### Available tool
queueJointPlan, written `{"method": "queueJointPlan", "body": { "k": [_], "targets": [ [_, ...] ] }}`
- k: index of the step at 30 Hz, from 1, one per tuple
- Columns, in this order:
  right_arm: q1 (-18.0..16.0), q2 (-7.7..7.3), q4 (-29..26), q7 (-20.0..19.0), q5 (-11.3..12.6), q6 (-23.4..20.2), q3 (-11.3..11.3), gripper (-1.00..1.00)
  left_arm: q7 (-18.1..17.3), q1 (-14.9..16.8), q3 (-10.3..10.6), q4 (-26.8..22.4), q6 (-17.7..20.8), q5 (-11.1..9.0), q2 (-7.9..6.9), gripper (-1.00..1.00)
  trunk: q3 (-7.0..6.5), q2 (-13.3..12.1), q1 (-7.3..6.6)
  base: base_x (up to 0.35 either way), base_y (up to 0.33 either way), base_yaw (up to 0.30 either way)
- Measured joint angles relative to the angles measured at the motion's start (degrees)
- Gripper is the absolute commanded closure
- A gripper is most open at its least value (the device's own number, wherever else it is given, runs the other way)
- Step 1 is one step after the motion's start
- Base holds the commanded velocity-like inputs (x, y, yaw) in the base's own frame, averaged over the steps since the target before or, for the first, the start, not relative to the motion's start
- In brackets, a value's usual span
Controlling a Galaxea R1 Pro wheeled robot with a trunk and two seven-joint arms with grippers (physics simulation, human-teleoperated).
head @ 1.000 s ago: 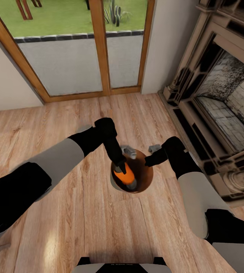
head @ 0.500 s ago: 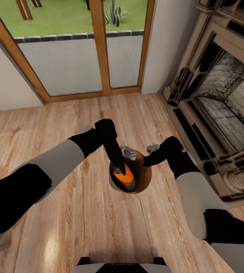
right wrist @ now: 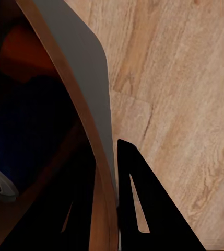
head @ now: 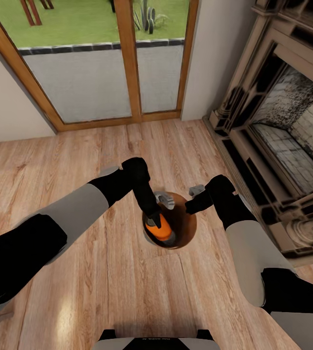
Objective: Put the three can of soda from the living room inside the tash can in the kitchen.
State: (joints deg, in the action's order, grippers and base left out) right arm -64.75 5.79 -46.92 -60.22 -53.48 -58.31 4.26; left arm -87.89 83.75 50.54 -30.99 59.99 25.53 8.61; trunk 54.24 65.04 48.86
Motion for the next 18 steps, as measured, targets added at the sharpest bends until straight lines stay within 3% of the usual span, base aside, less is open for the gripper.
{"method": "queueJointPlan", "body": {
  "k": [18],
  "targets": [
    [0.01,0.14,-0.03,0.9,-0.05,-0.13,-0.4,1.0,1.06,-0.57,-0.11,-0.03,0.01,-0.34,0.04,1.0,0.0,0.0,0.0,0.0,0.0,0.0]
  ]
}}
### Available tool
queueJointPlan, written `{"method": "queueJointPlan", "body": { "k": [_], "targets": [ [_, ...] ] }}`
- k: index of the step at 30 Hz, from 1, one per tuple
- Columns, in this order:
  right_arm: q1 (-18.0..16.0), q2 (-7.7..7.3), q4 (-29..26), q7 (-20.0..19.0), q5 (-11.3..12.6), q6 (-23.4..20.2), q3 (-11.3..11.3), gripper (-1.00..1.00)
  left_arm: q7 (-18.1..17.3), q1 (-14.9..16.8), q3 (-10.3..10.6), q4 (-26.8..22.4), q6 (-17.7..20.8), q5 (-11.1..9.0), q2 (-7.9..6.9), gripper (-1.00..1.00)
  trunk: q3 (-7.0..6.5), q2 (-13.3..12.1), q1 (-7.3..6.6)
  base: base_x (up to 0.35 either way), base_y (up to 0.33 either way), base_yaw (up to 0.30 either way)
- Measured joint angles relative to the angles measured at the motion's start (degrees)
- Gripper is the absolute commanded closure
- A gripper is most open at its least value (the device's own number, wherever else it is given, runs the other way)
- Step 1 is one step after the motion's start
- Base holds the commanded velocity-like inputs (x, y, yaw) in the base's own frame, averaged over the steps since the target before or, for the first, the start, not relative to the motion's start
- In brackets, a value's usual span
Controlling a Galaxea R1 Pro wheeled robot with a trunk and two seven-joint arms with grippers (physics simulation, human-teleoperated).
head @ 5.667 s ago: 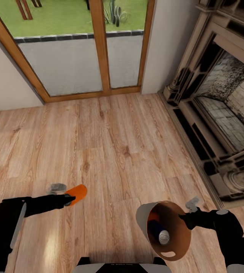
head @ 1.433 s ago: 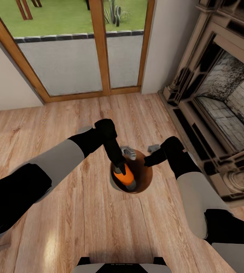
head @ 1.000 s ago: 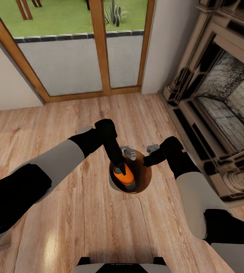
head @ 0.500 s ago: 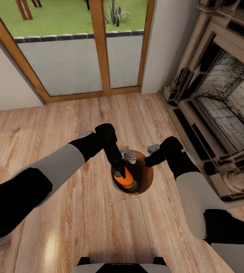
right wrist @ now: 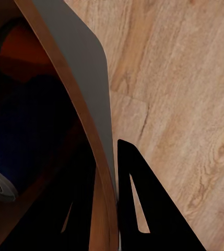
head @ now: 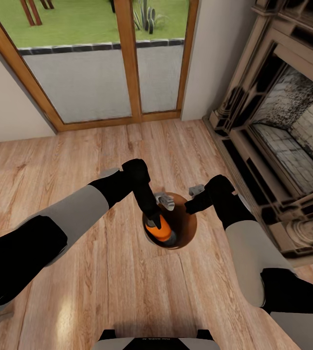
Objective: Put the three can of soda from the living room inside the tash can in the kitchen.
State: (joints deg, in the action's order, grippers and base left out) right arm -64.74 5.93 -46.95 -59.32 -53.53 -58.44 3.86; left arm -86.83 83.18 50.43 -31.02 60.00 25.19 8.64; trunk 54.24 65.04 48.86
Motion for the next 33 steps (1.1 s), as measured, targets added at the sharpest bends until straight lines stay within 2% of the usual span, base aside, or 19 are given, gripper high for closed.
{"method": "queueJointPlan", "body": {
  "k": [3,12,17,24,27,28,30,31,32,33],
  "targets": [
    [0.0,0.34,0.03,1.09,0.42,-0.06,-0.01,1.0,0.18,0.0,0.06,0.0,0.0,0.25,-0.02,1.0,0.0,0.0,0.0,0.0,0.0,0.0],
    [-0.02,1.5,-0.01,1.71,-0.84,-0.1,-0.09,1.0,0.33,-0.01,0.26,-0.02,0.0,0.48,-0.03,1.0,0.0,0.0,0.0,0.0,0.0,0.0],
    [-0.01,1.76,0.07,3.43,0.39,-0.16,-0.21,1.0,0.95,0.0,0.19,-0.02,0.0,0.54,-0.03,1.0,0.0,0.0,0.0,0.0,0.0,0.0],
    [-0.02,1.85,0.1,5.57,2.46,-0.24,-1.66,1.0,1.69,-0.04,0.1,0.04,0.0,0.44,-0.03,1.0,0.0,0.0,0.0,0.0,0.0,0.0],
    [-0.02,1.86,0.1,5.63,2.52,-0.27,-1.73,1.0,1.98,-0.03,0.06,0.03,0.0,0.16,-0.03,1.0,0.0,0.0,0.0,0.0,0.0,0.0],
    [-0.02,1.86,0.1,5.68,2.55,-0.28,-1.74,1.0,2.01,-0.03,0.06,0.04,0.0,0.22,-0.03,-1.0,0.0,0.0,0.0,0.0,0.0,0.0],
    [-0.03,1.85,0.11,3.4,2.14,-0.15,-1.76,1.0,2.2,-0.04,0.11,-0.09,0.0,0.77,-0.06,-1.0,0.0,0.0,0.0,0.0,0.0,0.0],
    [-0.03,1.85,0.11,0.87,2.07,-0.03,-1.73,1.0,2.21,-0.04,0.11,-0.19,0.0,0.78,-0.05,-1.0,0.0,0.0,0.0,0.0,0.0,0.0],
    [-0.01,1.85,0.13,-1.57,3.07,-0.6,-1.79,1.0,2.44,-0.03,0.11,-0.37,0.0,0.83,-0.06,-1.0,0.0,0.0,0.0,0.0,0.0,0.0],
    [-0.02,1.87,0.1,-1.86,5.66,-1.56,-1.67,1.0,2.65,-0.04,0.11,-0.39,0.0,0.84,-0.06,-1.0,0.0,0.0,0.0,0.0,0.0,0.0]
  ]
}}
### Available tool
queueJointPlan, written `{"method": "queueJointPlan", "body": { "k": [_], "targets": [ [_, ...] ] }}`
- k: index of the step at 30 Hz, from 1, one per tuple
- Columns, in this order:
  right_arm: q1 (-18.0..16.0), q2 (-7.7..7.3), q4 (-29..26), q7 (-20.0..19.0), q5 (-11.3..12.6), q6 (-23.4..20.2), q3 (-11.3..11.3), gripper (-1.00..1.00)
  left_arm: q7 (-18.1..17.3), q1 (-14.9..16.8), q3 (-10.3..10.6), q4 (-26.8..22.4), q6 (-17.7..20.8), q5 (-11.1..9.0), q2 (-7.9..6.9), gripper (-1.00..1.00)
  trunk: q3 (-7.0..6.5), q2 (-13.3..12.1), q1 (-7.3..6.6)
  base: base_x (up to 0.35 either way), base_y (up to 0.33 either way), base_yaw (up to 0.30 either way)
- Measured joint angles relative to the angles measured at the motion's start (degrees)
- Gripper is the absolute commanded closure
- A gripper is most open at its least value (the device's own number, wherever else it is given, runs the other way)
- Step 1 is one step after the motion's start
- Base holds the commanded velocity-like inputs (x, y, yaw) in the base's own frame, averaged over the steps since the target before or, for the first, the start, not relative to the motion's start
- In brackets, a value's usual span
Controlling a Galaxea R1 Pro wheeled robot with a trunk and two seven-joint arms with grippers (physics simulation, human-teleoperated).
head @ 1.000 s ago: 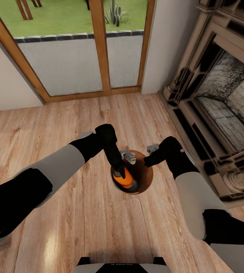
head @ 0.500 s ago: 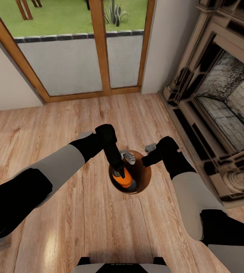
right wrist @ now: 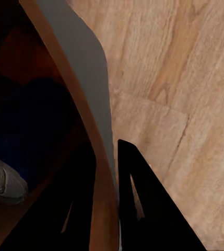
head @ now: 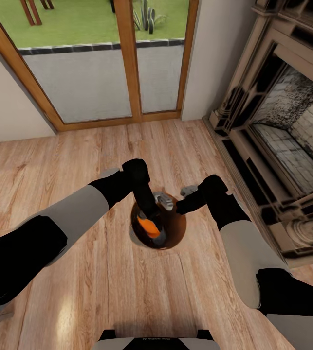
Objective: Put the three can of soda from the living room inside the tash can in the kitchen.
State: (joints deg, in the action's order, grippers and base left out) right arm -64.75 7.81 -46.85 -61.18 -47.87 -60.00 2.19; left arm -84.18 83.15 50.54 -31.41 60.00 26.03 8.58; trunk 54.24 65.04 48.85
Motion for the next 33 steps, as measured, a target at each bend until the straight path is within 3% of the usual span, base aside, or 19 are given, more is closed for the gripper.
{"method": "queueJointPlan", "body": {
  "k": [1,4,11,14,17,23,25,27,30,32,33],
  "targets": [
    [0.0,-0.01,-0.01,-0.05,0.57,0.01,-0.02,1.0,0.48,0.02,0.03,-0.04,-0.02,0.14,-0.05,-1.0,0.0,0.0,0.0,0.0,0.0,0.0],
    [-0.04,-0.04,-0.02,0.32,-3.73,1.66,-0.05,1.0,1.01,-0.05,-0.17,-0.17,0.0,-0.84,-0.13,-1.0,0.0,0.0,0.0,0.0,0.0,0.0],
    [-0.02,-0.04,-0.01,0.11,-2.28,0.71,-0.18,1.0,1.34,-0.02,-0.5,-0.6,0.0,-1.33,-0.62,-1.0,0.0,0.0,0.0,0.0,0.0,0.0],
    [-0.01,-0.08,0.0,0.18,-2.07,0.72,-0.33,1.0,1.48,0.0,-0.57,-3.37,0.0,-0.14,-0.85,-1.0,0.0,0.0,0.0,0.0,0.0,0.0],
    [-0.01,-0.12,0.0,0.24,-2.69,1.04,-0.31,1.0,1.1,0.0,-0.75,-7.47,0.0,-0.24,-0.92,-1.0,0.0,0.0,0.0,0.0,0.0,0.0],
    [-0.01,-0.26,0.02,0.21,-2.47,0.88,-0.3,1.0,-5.34,-0.02,-1.02,-13.52,0.0,-0.3,-4.04,-1.0,0.0,0.0,0.0,0.0,0.0,0.0],
    [-0.01,-0.31,0.04,0.23,-2.56,0.93,-0.3,1.0,-5.82,0.0,-2.02,-17.08,0.0,-0.29,-7.17,-1.0,0.0,0.0,0.0,0.0,0.0,0.0],
    [-0.01,-0.36,0.06,0.25,-2.58,0.93,-0.3,1.0,-5.82,0.0,-4.68,-19.5,0.0,-0.33,-10.04,-1.0,0.0,0.0,0.0,0.0,0.0,0.0],
    [-0.01,-0.51,0.08,0.27,-2.51,0.88,-0.29,1.0,-5.82,0.01,-11.72,-23.34,0.0,-0.54,-17.22,-1.0,0.0,0.0,0.0,0.0,0.0,0.0],
    [-0.01,-0.58,0.08,0.29,-2.61,0.95,-0.28,1.0,-5.82,0.0,-13.21,-24.51,0.0,-0.84,-19.71,-1.0,0.0,0.0,0.0,0.0,0.0,0.0],
    [-0.01,-0.64,0.08,0.3,-2.59,0.94,-0.25,1.0,-5.82,-0.01,-14.2,-25.76,0.0,-1.51,-22.1,-1.0,0.0,0.0,0.0,0.0,0.0,0.0]
  ]
}}
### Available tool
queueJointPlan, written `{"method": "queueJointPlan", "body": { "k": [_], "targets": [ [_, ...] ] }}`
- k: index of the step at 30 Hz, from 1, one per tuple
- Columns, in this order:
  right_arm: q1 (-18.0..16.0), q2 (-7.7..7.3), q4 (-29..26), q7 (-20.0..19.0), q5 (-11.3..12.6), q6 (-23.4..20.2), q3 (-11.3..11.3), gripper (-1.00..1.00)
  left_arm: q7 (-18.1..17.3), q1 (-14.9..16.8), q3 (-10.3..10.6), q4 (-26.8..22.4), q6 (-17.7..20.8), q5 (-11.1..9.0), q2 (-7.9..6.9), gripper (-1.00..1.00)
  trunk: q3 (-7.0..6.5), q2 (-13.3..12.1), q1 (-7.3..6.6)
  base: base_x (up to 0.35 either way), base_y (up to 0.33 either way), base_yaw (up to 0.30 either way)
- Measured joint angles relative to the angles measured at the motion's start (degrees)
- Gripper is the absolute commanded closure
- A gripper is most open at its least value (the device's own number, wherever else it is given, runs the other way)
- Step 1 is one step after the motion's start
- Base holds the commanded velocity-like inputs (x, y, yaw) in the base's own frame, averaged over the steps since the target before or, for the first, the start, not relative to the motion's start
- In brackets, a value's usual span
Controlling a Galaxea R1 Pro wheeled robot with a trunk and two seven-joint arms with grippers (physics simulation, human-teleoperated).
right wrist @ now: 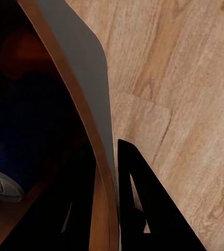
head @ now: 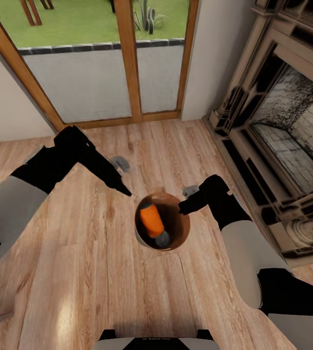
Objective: Put the three can of soda from the living room inside the tash can in the kitchen.
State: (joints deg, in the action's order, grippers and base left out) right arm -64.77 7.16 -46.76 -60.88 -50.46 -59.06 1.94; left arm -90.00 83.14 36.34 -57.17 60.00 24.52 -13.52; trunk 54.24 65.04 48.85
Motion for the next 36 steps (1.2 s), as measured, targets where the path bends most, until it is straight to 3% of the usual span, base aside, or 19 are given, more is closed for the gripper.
{"method": "queueJointPlan", "body": {
  "k": [2,3,5,7,9,11,14,15,18,20,21,23,26,29,30,32,34,36],
  "targets": [
    [0.0,-0.06,0.0,0.0,0.04,-0.01,0.03,1.0,0.0,-0.03,-0.72,-1.25,0.0,-1.45,-2.69,-1.0,0.0,0.0,0.0,0.0,0.0,0.0],
    [0.02,-0.13,-0.04,-0.01,0.13,-0.08,0.18,1.0,0.0,-0.44,-1.29,-2.57,0.0,-4.34,-6.35,-1.0,0.0,0.0,0.0,0.0,0.0,0.0],
    [0.06,-0.4,-0.07,-0.02,0.34,-0.17,0.44,1.0,0.0,-3.09,-1.88,-3.42,0.0,-8.79,-10.91,-1.0,0.01,0.0,0.0,0.0,0.0,0.0],
    [0.06,-1.3,-0.09,-0.12,0.87,-0.53,0.69,1.0,0.0,-5.75,-3.53,-3.35,-2.15,-11.94,-13.38,-1.0,0.0,0.0,0.0,0.0,0.0,0.0],
    [0.07,-2.24,-0.08,-0.16,0.0,0.06,0.82,1.0,0.0,-7.54,-6.17,-3.39,-3.76,-13.69,-14.39,-1.0,0.0,0.0,0.0,0.0,0.0,0.0],
    [0.07,-4.25,-0.07,-0.45,0.82,-0.39,1.06,1.0,0.0,-11.59,-13.64,-3.32,-5.69,-15.57,-15.2,-1.0,0.0,0.0,0.0,0.0,0.0,0.0],
    [0.08,-6.15,-0.04,-0.43,-0.18,0.28,1.11,1.0,0.0,-16.33,-20.04,-3.24,-8.24,-16.16,-15.22,-1.0,0.0,0.0,0.0,0.0,0.0,0.0],
    [0.08,-7.57,0.05,-0.66,1.13,-0.68,1.16,1.0,0.0,-19.82,-24.09,-3.21,-10.83,-16.36,-15.11,-1.0,0.01,0.0,0.0,0.0,0.0,0.0],
    [0.08,-10.12,0.49,-0.54,0.01,0.1,1.12,1.0,0.0,-25.29,-29.82,-3.54,-14.21,-16.62,-15.0,-1.0,0.0,0.0,0.0,0.0,0.0,0.0],
    [0.11,-13.69,2.94,-0.83,2.28,-0.92,1.13,1.0,0.01,-31.73,-36.15,-3.93,-16.98,-16.87,-14.78,-1.0,0.01,0.0,0.0,0.0,0.0,0.0],
    [0.1,-15.33,5.23,-0.71,2.01,-0.92,1.18,1.0,0.17,-34.24,-38.29,-4.05,-17.74,-16.96,-14.32,-1.0,0.01,0.0,0.0,0.0,0.0,0.0],
    [0.1,-16.12,6.88,-0.25,-3.27,0.76,1.02,1.0,0.28,-35.5,-39.27,-4.09,-18.31,-16.98,-13.66,-1.0,0.01,0.0,0.01,0.0,0.0,0.0],
    [0.1,-16.88,8.79,1.51,-1.48,0.63,0.93,1.0,0.77,-36.98,-40.94,-3.95,-20.71,-16.9,-12.13,-1.0,0.01,0.0,0.01,0.0,0.0,0.0],
    [0.16,-17.08,9.57,-0.44,3.25,-0.94,1.16,1.0,2.43,-38.39,-42.18,-3.56,-22.69,-16.84,-10.76,-1.0,0.0,0.0,0.0,0.0,0.0,0.0],
    [0.18,-17.14,9.74,-0.44,3.81,-0.93,1.25,1.0,4.01,-39.36,-42.88,-3.45,-23.6,-16.85,-10.2,-1.0,0.0,0.0,0.0,0.0,0.0,0.0],
    [0.24,-17.16,9.89,-0.18,1.45,-0.38,1.08,1.0,5.97,-40.56,-43.84,-3.44,-24.8,-16.89,-9.56,-1.0,0.0,0.0,0.0,0.0,0.0,0.0],
    [0.36,-17.05,10.06,0.15,-0.57,0.8,0.93,1.0,11.37,-43.5,-46.9,-3.7,-27.68,-16.93,-7.42,-1.0,0.01,0.0,0.01,0.0,0.0,0.0],
    [0.38,-16.98,10.07,0.03,0.93,-0.08,1.02,1.0,13.71,-44.31,-47.89,-3.79,-28.54,-16.97,-6.37,-1.0,0.0,0.0,0.0,0.0,0.0,0.0]
  ]
}}
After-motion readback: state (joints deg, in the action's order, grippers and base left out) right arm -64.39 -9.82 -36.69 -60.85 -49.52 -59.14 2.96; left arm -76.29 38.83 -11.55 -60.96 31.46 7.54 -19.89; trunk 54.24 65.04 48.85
